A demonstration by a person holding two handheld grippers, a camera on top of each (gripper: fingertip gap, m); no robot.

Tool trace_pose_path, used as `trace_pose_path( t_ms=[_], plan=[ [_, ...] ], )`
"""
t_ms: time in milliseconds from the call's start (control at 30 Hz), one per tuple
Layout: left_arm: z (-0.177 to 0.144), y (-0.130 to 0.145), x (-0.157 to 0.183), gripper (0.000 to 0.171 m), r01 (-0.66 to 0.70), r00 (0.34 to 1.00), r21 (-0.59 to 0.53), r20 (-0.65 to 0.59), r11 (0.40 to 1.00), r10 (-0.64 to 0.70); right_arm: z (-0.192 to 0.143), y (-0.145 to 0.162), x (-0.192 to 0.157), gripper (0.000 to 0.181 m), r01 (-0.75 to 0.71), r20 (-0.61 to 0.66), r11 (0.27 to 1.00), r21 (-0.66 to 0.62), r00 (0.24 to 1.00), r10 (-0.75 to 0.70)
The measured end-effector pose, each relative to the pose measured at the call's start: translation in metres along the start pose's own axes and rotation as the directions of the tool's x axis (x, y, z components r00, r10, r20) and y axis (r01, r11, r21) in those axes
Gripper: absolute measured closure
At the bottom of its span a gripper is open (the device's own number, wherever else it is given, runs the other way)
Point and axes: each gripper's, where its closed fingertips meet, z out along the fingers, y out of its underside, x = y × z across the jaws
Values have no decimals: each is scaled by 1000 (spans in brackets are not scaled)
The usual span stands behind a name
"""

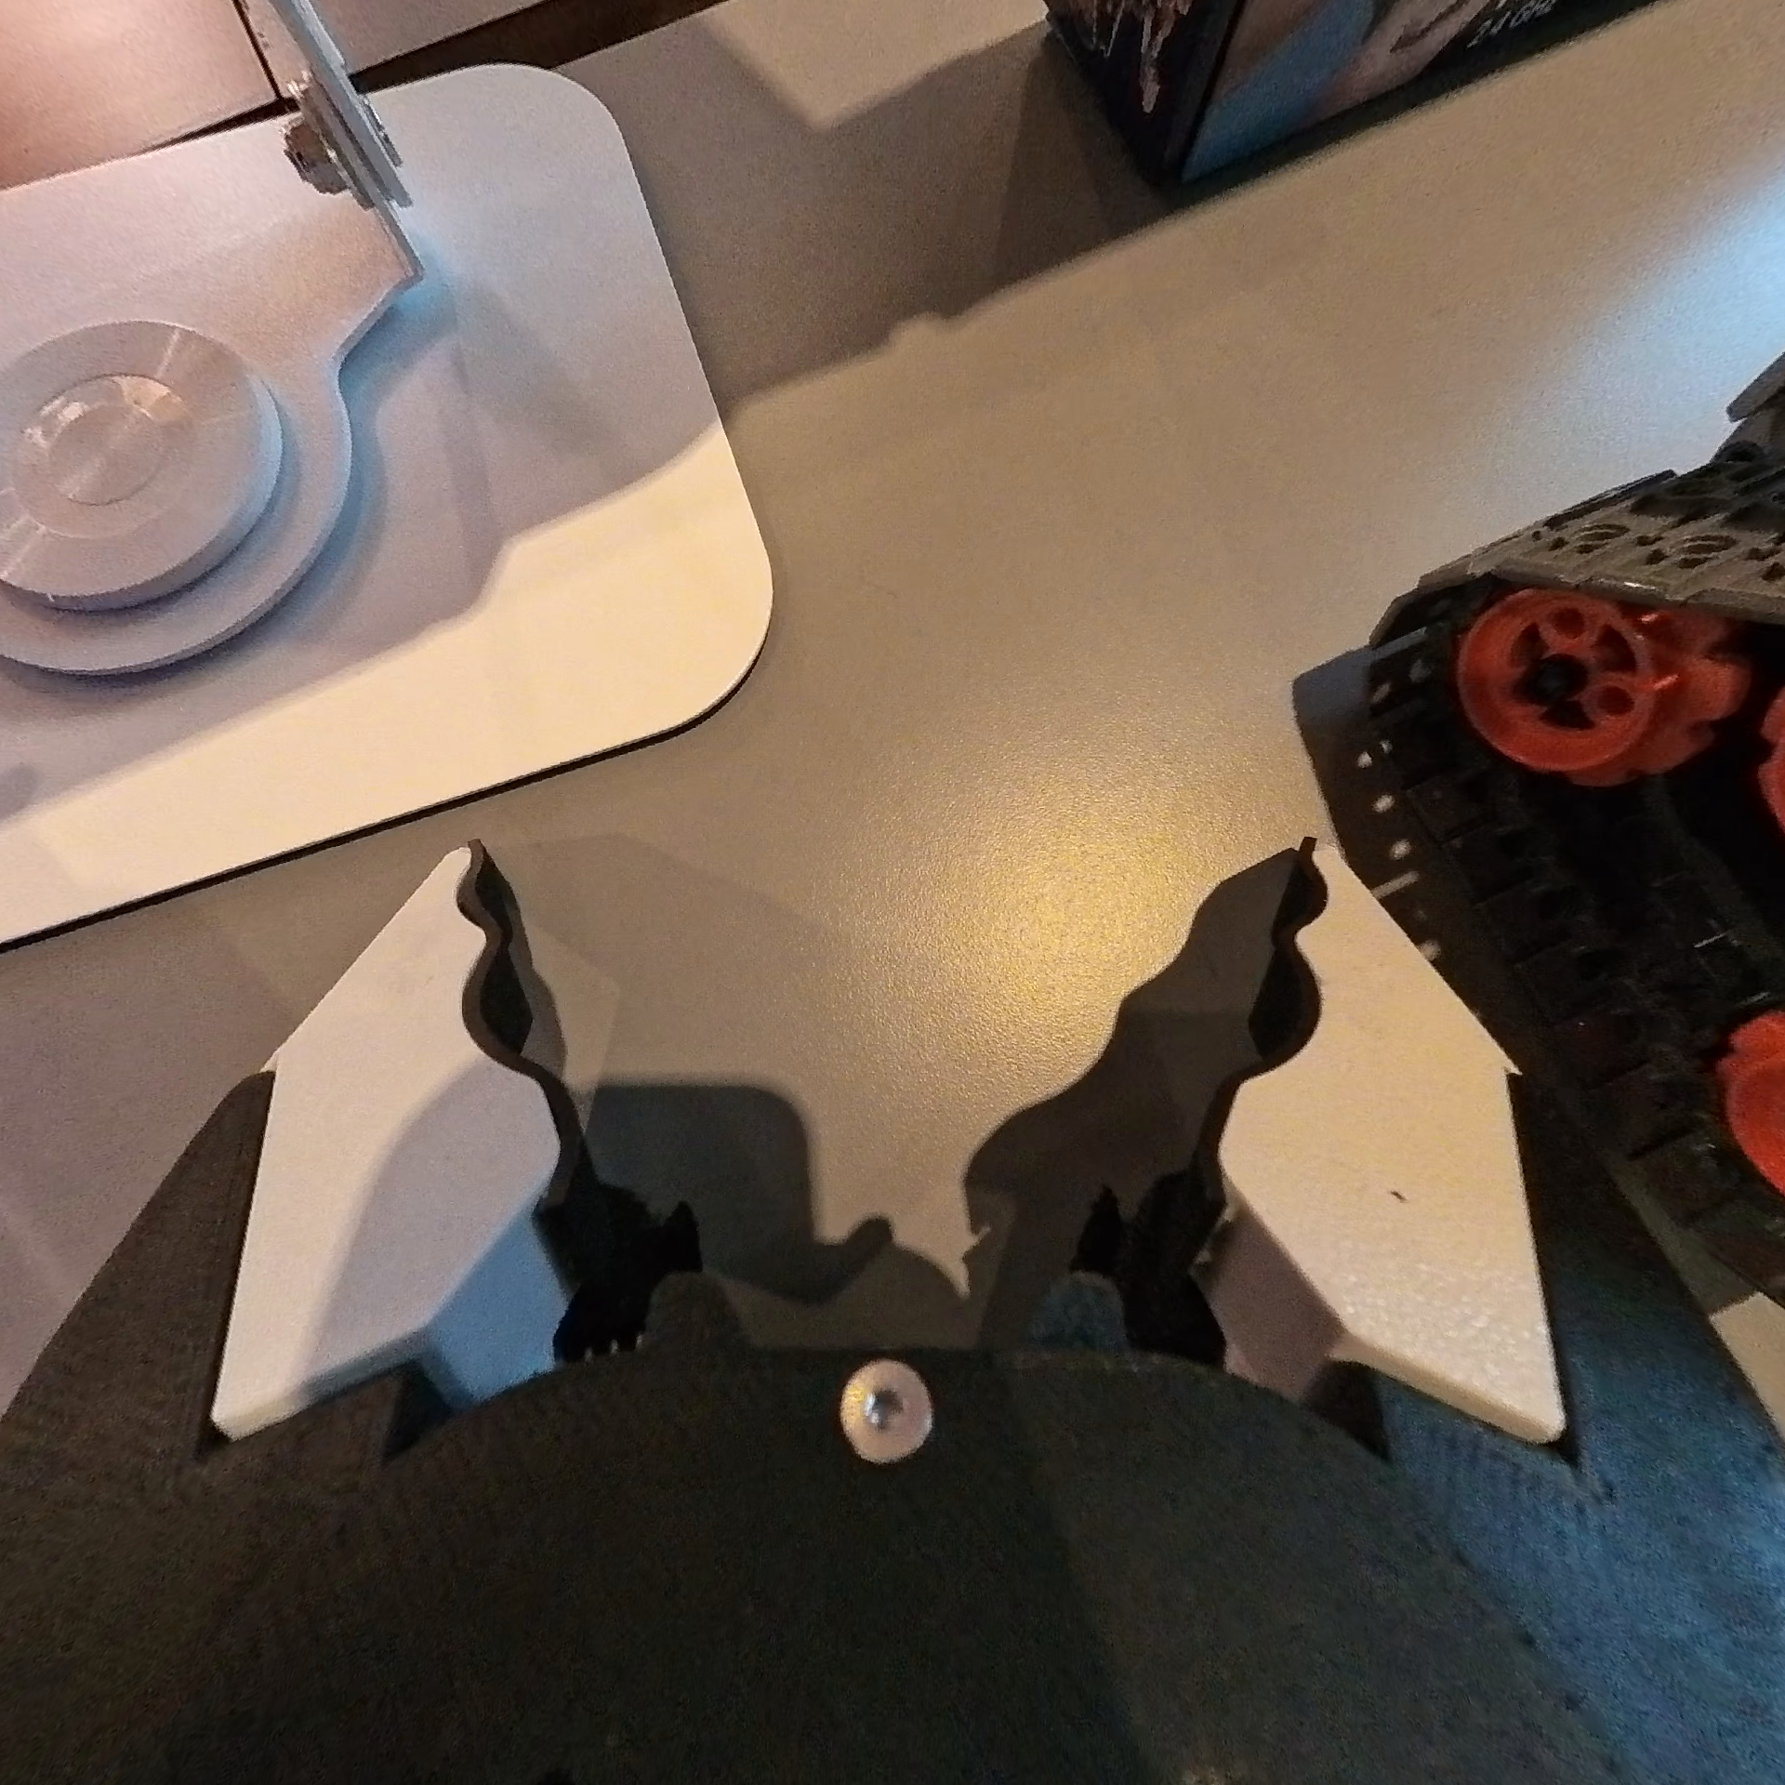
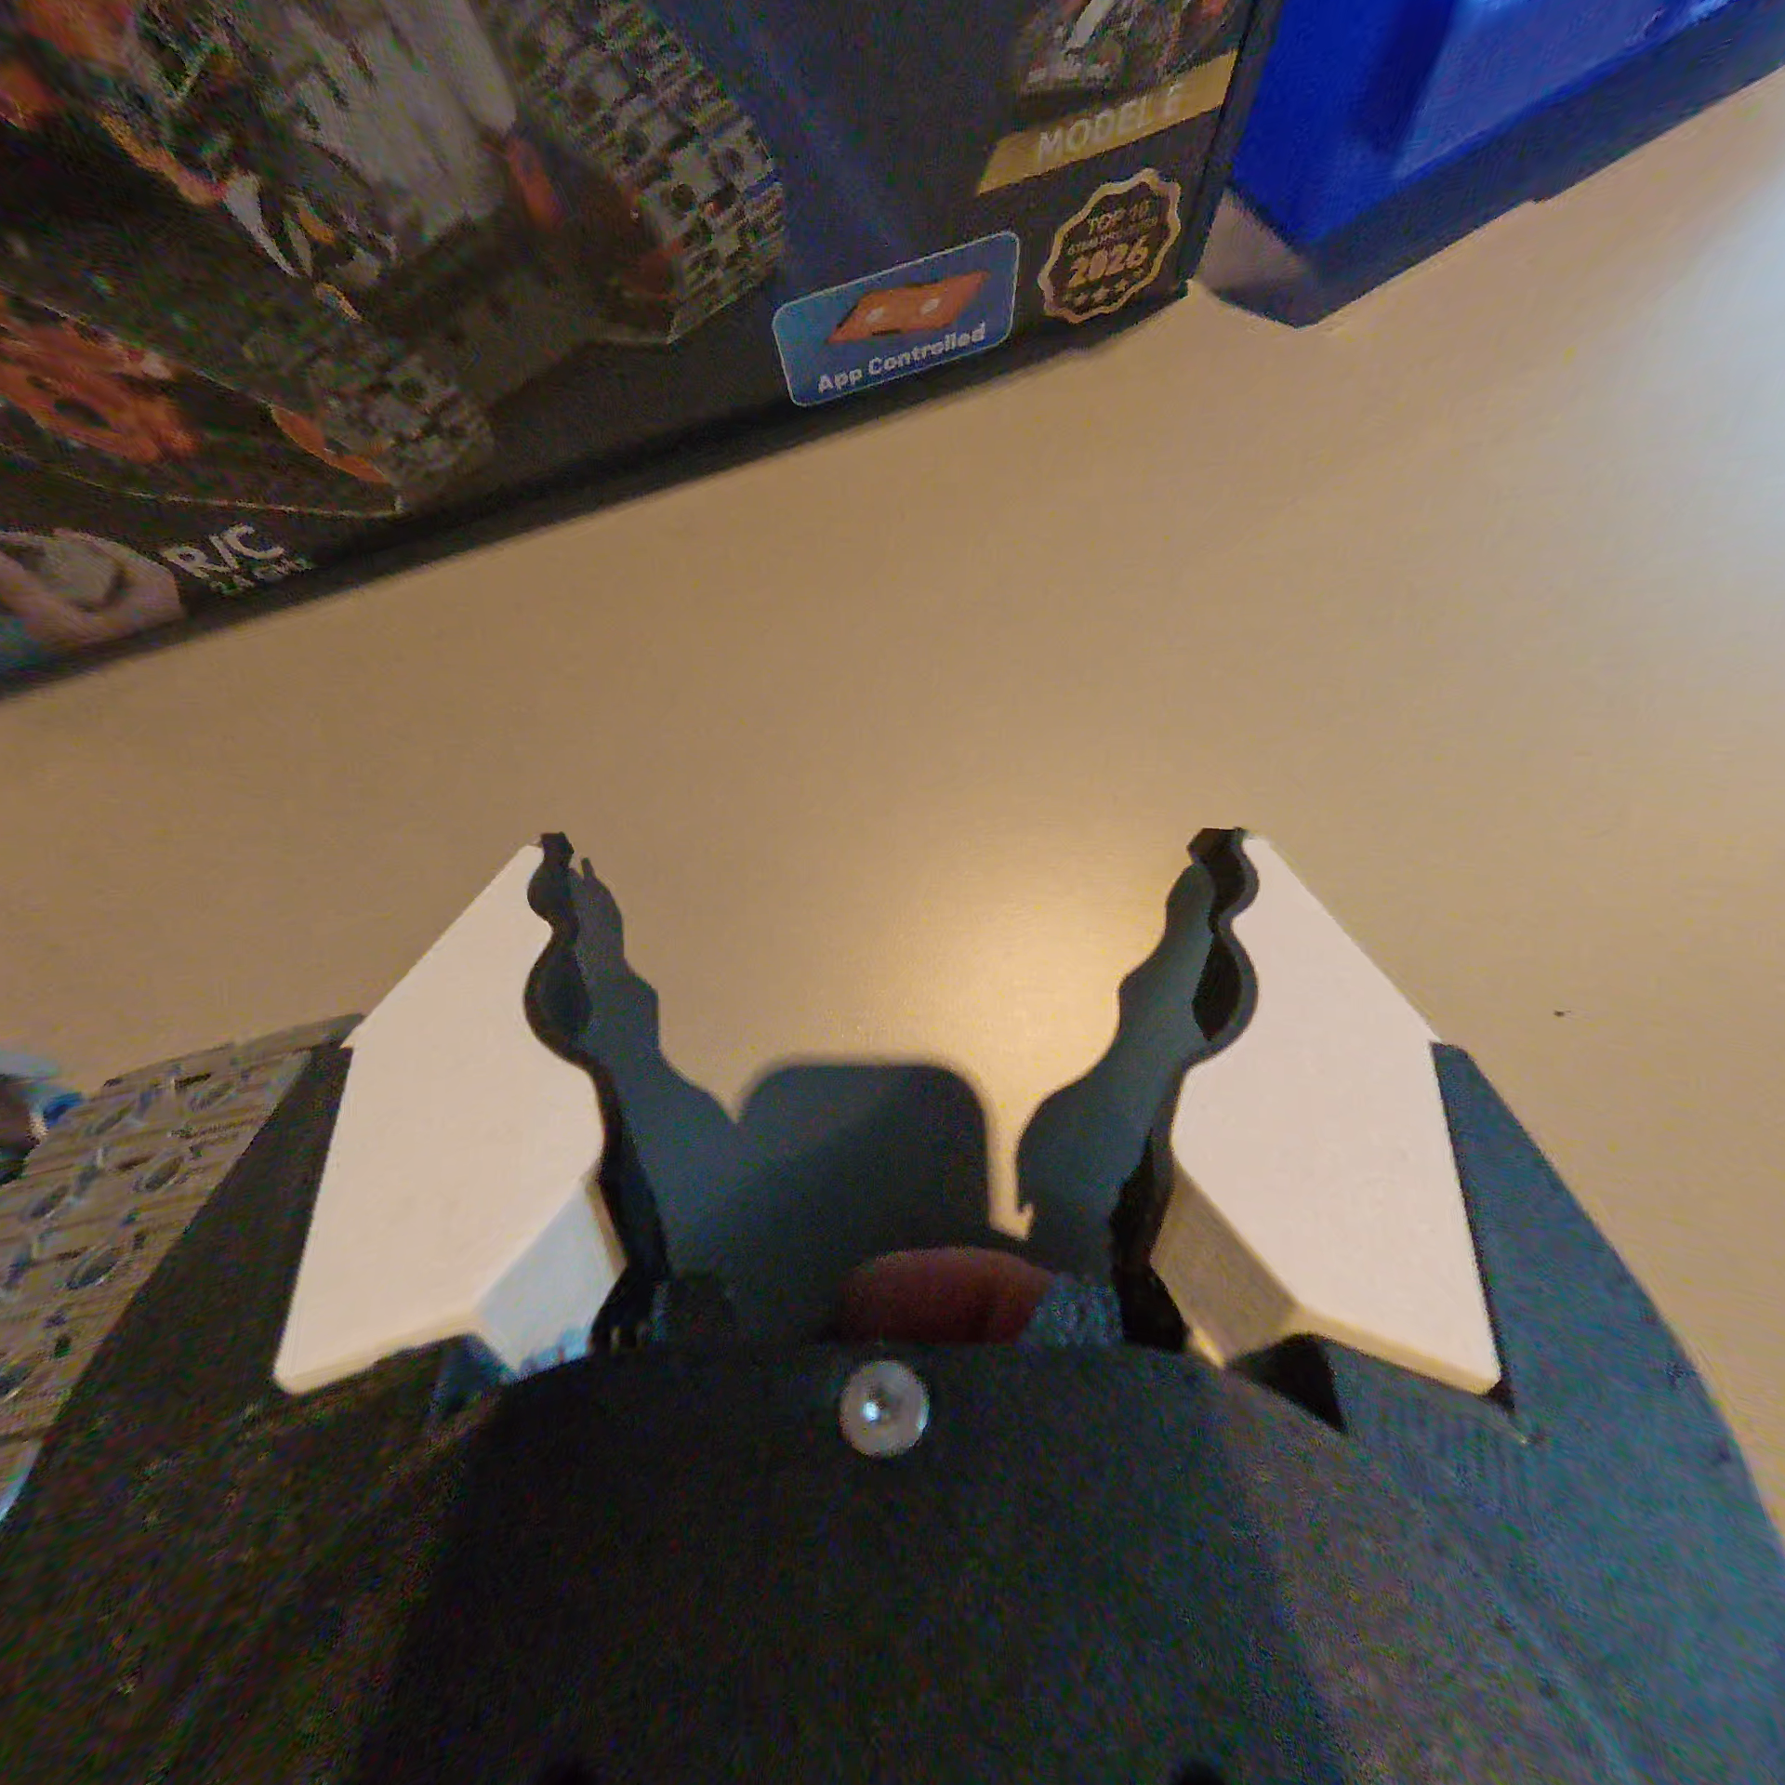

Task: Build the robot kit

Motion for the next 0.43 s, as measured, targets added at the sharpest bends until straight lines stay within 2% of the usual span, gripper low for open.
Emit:
trace_pose_path(
  t_ms=[167, 267, 433],
  plan=[
    [0, 0, 0, 21, 0, 1000, 0, 0, 1000, 0, 1, -1, -3, 46, 1, 32, 1000, 1, 999, -1],
    [0, 0, 0, 21, 0, 1000, 0, 0, 1000, 0, 4, 2, -3, 42, 39, 10, 999, -21, 999, -38],
    [0, 0, 0, 21, 0, 1000, 0, 0, 1000, 0, 6, 3, 1, 46, 57, -43, 998, -39, 997, -59]
  ],
)
